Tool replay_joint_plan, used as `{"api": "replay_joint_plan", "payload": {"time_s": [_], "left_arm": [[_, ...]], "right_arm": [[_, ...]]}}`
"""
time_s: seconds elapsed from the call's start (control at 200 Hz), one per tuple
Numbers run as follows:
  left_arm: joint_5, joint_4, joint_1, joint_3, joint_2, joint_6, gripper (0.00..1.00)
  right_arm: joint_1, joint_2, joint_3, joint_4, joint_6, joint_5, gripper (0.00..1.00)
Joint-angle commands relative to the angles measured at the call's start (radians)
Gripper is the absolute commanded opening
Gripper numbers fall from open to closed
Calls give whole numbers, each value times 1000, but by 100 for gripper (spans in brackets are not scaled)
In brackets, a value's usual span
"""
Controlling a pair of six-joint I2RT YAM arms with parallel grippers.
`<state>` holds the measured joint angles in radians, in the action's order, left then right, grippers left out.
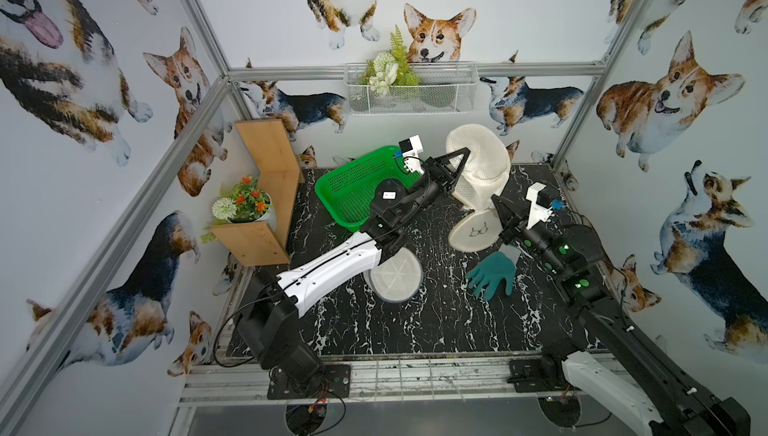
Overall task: Turn the laundry bag inside out
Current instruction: Turn over the laundry bag.
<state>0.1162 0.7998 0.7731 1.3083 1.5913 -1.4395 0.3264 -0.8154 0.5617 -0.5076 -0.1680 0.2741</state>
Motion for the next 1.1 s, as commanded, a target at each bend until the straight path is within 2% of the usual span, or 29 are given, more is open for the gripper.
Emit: {"api": "replay_joint_plan", "payload": {"time_s": [0.0, 0.095, 0.215, 0.275, 0.35, 0.4, 0.45, 0.515, 0.525, 0.591, 0.656, 0.726, 0.846, 0.961, 1.096], "left_arm": [[-126, 98, 10, 24, 21, -36, 0], [-170, 143, 21, 62, 57, -58, 0], [-185, 156, 32, 101, 92, -77, 0], [-187, 133, 35, 96, 84, -80, 0], [-194, 74, 36, 62, 73, -82, 0], [-201, 38, 36, 29, 26, -78, 0], [-197, 12, 34, -2, 7, -74, 0], [-173, -10, 34, -22, -8, -33, 0], [-165, -11, 34, -23, -9, -19, 0], [-102, -13, 27, -24, -8, 40, 0], [-24, 53, 15, -35, 6, 53, 0], [64, 142, 3, -43, 27, 45, 0], [207, 181, -10, -34, 33, 100, 0], [301, 172, -18, -44, 24, 138, 0], [360, 220, -21, -66, 19, 140, 0]], "right_arm": [[86, 6, -131, -172, -11, -140, 0], [184, -36, -228, -296, 25, -253, 0], [207, -96, -239, -353, 37, -379, 0], [206, -86, -213, -348, 49, -429, 23], [202, -44, -149, -255, 98, -455, 45], [194, -2, -105, -160, 130, -455, 55], [183, 46, -70, -55, 153, -446, 62], [153, 122, -36, 86, 154, -402, 62], [148, 134, -31, 107, 150, -387, 65], [96, 201, 5, 243, 126, -231, 66], [61, 233, 62, 372, 83, -89, 66], [55, 235, 134, 473, 20, -15, 66], [49, 190, 272, 541, -161, -37, 65], [37, 115, 416, 599, -291, -82, 71], [-7, 38, 550, 694, -396, -152, 78]]}}
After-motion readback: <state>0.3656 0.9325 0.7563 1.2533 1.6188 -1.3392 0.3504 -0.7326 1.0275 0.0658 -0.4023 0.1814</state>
